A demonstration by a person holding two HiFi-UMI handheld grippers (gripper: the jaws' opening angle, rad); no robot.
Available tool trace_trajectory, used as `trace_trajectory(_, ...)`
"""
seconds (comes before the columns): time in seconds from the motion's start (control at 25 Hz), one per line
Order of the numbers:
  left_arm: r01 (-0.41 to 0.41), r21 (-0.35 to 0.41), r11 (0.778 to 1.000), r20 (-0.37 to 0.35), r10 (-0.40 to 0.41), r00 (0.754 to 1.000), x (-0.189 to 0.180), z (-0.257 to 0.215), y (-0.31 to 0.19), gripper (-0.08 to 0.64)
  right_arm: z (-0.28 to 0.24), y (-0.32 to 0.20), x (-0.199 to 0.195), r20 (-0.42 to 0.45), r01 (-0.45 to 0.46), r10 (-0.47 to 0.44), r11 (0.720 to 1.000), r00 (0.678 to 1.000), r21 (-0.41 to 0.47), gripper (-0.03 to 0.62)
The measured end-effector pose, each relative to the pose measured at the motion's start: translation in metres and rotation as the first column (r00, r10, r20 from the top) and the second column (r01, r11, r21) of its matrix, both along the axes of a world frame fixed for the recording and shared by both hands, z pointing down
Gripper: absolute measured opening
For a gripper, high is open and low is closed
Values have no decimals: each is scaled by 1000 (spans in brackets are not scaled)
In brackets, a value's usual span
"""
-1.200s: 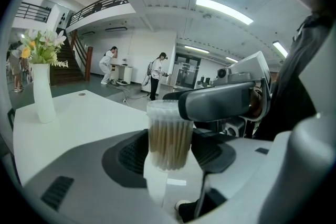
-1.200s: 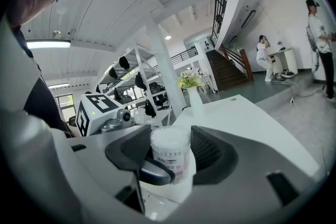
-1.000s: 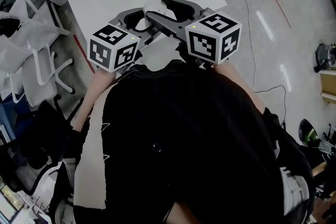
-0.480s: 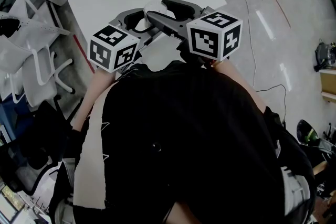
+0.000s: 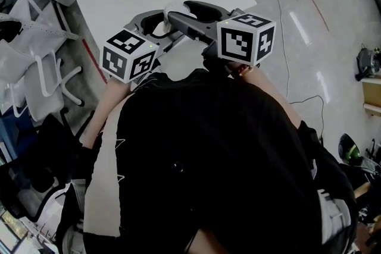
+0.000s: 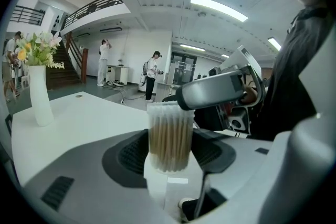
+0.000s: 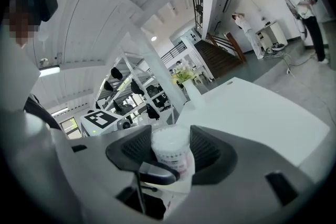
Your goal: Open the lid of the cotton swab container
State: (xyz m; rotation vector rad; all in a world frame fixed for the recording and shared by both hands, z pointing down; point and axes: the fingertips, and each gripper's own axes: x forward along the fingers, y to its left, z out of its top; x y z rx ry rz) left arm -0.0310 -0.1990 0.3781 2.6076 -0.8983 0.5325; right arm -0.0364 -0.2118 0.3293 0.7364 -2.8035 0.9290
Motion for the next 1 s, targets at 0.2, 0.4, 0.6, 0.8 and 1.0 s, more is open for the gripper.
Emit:
trace_trajectory(0.2,-10,3,1000,16,10,1000,-1,3,0,262,3,-1,0,22,3,-2,999,1000,-37,230)
trace_trajectory(0.4,-24,14,1000,26,23,999,-1,2,2,262,3,0,2,34,14,-12,998,999,-56,230)
trace_trajectory(0.6,-49,20,999,52,48,998,2,4,3,262,4,0,4,-2,51,-51,996,999,-67,230)
trace_trajectory(0.8,-74,13,997,65,73,995,5,8,6,261,5,1,5,-39,83,-86,994,996,-67,230)
trace_trajectory(1.0,-88,6,996,73,88,993,4,10,8,259,3,1,3,-104,107,-108,994,989,-9,235)
